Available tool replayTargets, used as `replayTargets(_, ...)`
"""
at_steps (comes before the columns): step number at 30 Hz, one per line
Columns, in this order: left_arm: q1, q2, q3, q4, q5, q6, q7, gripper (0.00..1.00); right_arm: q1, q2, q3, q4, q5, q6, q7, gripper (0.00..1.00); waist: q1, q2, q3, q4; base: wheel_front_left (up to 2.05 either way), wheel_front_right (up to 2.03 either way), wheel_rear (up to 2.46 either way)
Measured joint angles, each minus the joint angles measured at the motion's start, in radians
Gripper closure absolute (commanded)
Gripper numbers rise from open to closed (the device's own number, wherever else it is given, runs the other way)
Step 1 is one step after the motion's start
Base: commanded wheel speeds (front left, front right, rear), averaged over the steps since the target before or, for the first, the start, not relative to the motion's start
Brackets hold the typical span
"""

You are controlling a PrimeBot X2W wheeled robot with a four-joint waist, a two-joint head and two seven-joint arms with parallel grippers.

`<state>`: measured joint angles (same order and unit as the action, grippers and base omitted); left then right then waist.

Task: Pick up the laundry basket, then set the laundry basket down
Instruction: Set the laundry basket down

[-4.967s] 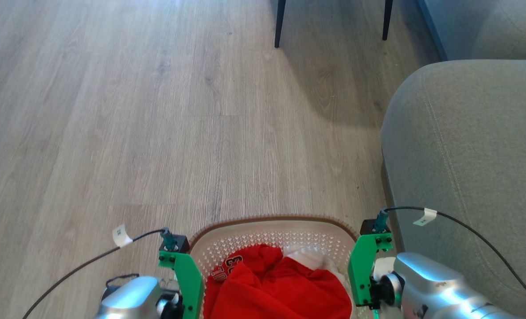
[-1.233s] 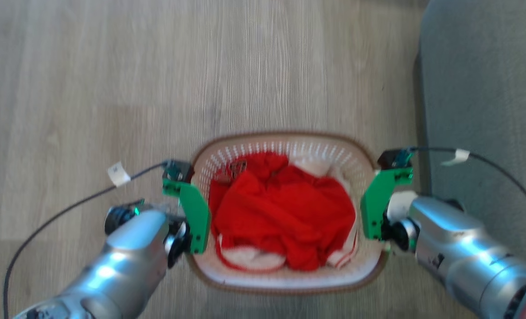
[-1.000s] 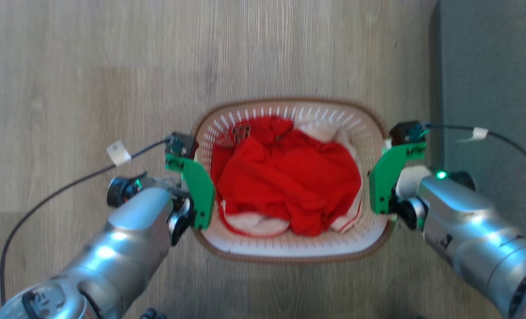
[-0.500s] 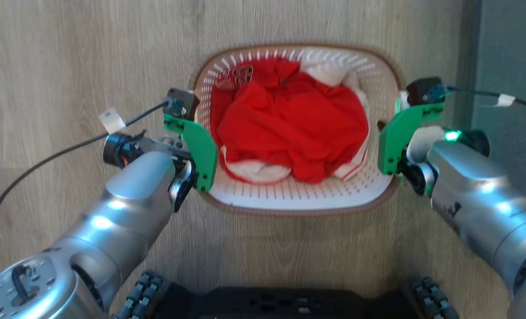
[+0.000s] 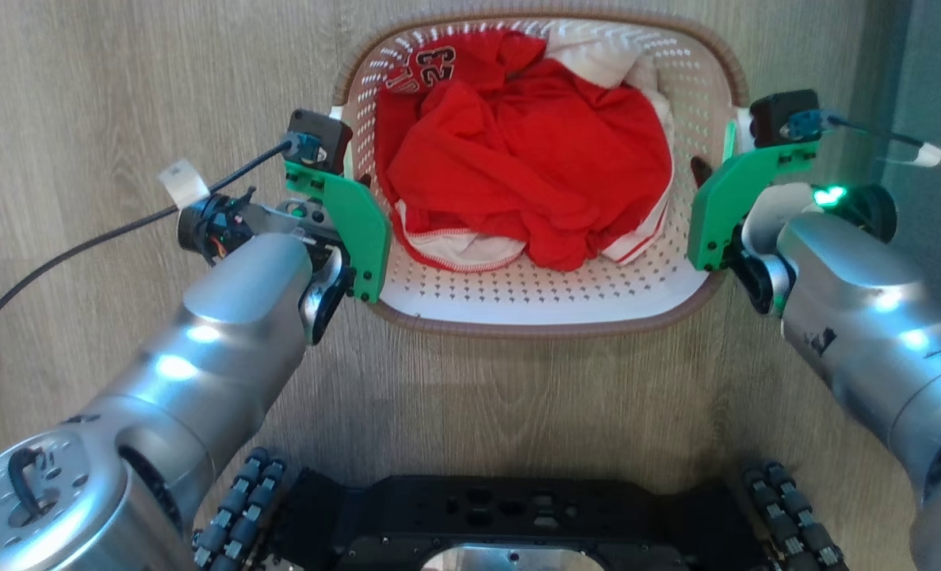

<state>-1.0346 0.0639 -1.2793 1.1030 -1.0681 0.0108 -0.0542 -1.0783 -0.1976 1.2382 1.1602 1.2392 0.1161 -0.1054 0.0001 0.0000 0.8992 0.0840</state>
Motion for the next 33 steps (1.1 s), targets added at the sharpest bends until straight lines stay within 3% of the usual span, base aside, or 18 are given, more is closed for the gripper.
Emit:
replayTargets(10, -0.014, -0.001, 0.0, -0.002, -0.025, 0.0, -0.01, 1.0, -0.014, 0.001, -0.001, 0.018, -0.006, 0.001, -0.033, 1.0, -0.0001, 0.0, 0.024, 0.002, 0.0, 0.0, 0.0)
replayTargets(11, -0.014, -0.001, 0.0, -0.002, -0.025, 0.001, -0.011, 1.0, -0.015, 0.003, -0.003, 0.022, -0.002, 0.003, -0.033, 0.62, -0.0001, 0.0, 0.024, 0.002, 0.0, 0.0, 0.0)
replayTargets(12, -0.014, -0.002, -0.001, -0.002, -0.025, 0.009, -0.016, 0.71, -0.017, 0.003, 0.001, 0.029, -0.001, 0.003, -0.032, 0.0, -0.0001, 0.0, 0.025, 0.003, 0.0, 0.0, 0.0)
replayTargets(13, -0.018, -0.003, -0.002, -0.005, -0.025, 0.013, -0.021, 0.71, -0.018, 0.004, 0.012, 0.038, -0.009, 0.004, -0.024, 0.0, 0.0, 0.0, 0.024, 0.004, 0.0, 0.0, 0.0)
replayTargets(14, -0.021, -0.006, -0.004, -0.013, -0.025, 0.013, -0.021, 0.42, -0.018, 0.008, 0.019, 0.041, -0.012, 0.004, -0.016, 0.0, 0.0, 0.0, 0.024, 0.005, 0.0, 0.0, 0.0)
replayTargets(15, -0.024, -0.013, -0.005, -0.021, -0.027, 0.017, -0.021, 0.0, -0.018, 0.012, 0.02, 0.043, -0.012, 0.005, -0.016, 0.0, -0.0001, 0.0, 0.023, 0.006, 0.0, 0.0, 0.0)
replayTargets(19, -0.034, -0.028, -0.005, -0.026, -0.047, 0.042, -0.027, 0.0, -0.017, 0.021, 0.02, 0.058, -0.012, 0.007, -0.009, 0.0, -0.0001, 0.0, 0.019, 0.012, 0.0, 0.0, 0.0)
replayTargets(33, -0.033, -0.03, -0.005, -0.034, -0.051, 0.043, -0.016, 0.0, -0.018, 0.014, 0.025, 0.055, -0.035, 0.007, -0.011, 0.0, -0.0001, 0.0, 0.014, 0.033, 0.0, 0.0, 0.0)
